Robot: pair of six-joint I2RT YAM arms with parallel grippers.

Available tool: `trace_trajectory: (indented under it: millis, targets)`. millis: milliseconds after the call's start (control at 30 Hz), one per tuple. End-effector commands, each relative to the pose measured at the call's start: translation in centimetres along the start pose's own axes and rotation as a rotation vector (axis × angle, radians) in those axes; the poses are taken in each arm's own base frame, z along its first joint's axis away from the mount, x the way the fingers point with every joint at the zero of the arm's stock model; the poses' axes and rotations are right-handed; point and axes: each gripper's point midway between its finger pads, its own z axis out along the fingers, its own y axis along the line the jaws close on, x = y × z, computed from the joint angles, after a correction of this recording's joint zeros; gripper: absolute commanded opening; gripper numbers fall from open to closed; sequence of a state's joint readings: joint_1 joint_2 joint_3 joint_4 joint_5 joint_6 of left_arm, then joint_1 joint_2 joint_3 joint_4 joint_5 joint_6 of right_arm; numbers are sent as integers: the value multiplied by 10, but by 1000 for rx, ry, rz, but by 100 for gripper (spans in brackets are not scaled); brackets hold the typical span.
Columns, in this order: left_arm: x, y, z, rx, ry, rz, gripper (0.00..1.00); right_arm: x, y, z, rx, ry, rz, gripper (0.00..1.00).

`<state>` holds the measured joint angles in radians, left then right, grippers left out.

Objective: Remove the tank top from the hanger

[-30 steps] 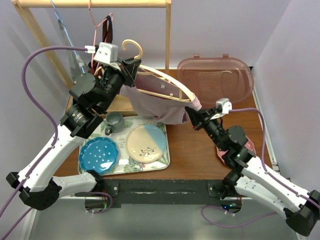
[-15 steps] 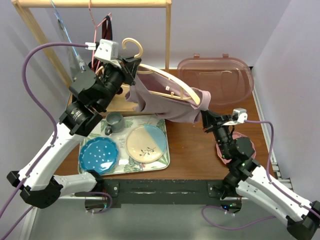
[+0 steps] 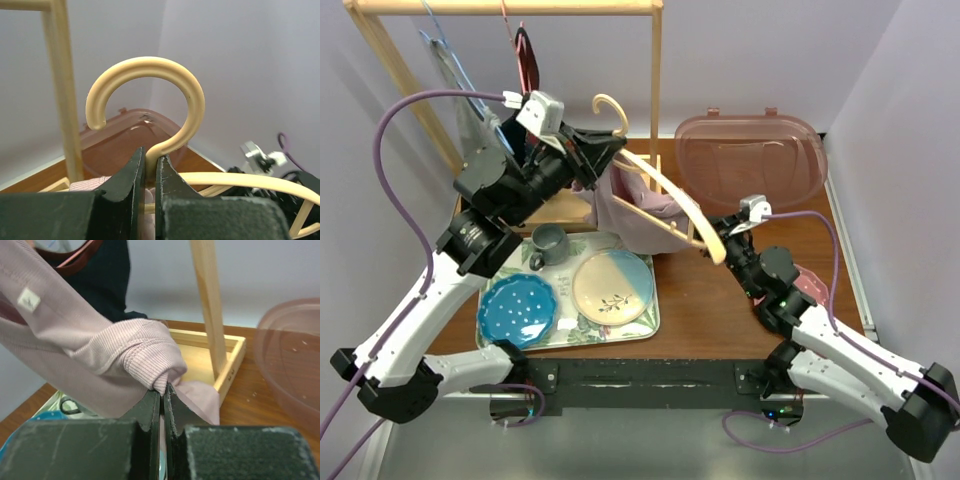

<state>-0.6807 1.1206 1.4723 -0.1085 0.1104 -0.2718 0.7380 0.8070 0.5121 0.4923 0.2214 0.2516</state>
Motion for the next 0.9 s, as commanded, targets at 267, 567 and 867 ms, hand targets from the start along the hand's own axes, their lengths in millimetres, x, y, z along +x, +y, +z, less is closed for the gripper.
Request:
trace_trajectory:
  millis: [267,567,867]
  targets:
    - [-7,-80,-41,450,-26,-12,0,-47,83,3,-508,-107,-71,43]
    - [-10,-99,-53,573,-38,13,0,-20,133,-13,-886,-7,-163,89]
    - [-2,-107,-57,652,-14,44,0,-15,143,-12,-960,-29,-197,99]
